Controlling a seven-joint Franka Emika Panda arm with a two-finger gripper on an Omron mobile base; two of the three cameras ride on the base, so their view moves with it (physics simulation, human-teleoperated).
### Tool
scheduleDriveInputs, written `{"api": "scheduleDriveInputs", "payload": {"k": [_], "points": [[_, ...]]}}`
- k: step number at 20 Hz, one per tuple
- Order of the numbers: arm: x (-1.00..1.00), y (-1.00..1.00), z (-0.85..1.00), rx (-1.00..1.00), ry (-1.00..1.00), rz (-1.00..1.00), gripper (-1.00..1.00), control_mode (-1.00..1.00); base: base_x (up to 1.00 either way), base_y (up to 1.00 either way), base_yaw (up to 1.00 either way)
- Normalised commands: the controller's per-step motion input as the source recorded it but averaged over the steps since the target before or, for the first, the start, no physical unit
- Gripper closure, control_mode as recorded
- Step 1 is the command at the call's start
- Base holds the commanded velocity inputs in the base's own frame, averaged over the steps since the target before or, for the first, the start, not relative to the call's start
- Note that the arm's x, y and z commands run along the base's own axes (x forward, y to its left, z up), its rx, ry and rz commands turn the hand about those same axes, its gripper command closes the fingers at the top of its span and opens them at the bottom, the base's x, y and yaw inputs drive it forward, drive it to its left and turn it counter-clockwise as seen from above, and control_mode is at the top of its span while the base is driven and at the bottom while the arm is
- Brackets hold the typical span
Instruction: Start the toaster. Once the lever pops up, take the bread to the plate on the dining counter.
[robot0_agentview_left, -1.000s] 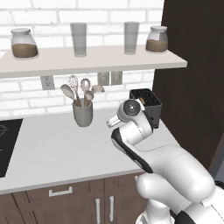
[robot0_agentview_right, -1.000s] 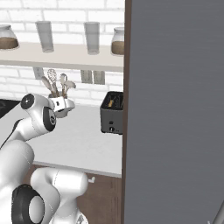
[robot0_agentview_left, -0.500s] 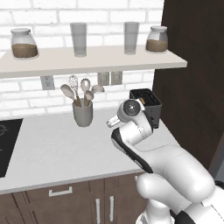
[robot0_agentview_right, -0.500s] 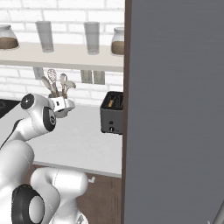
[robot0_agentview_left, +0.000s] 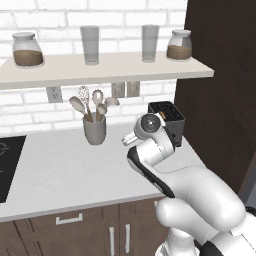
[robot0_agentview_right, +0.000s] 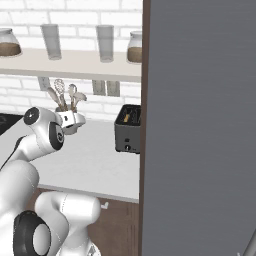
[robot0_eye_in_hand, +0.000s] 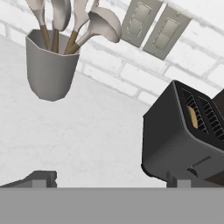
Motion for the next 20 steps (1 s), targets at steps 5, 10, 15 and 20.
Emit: {"api": "scheduleDriveInputs", "payload": {"k": [5, 10, 15, 20], "points": [[0.00, 0.00, 0.00, 0.00, 0.00, 0.00, -1.00, -1.00, 0.00, 0.00, 0.00], [0.00, 0.00, 0.00, 0.00, 0.00, 0.00, -1.00, -1.00, 0.00, 0.00, 0.00], [0.00, 0.00, 0.00, 0.00, 0.00, 0.00, -1.00, -1.00, 0.00, 0.00, 0.00], [0.00, 0.00, 0.00, 0.00, 0.00, 0.00, -1.00, -1.00, 0.00, 0.00, 0.00]]}}
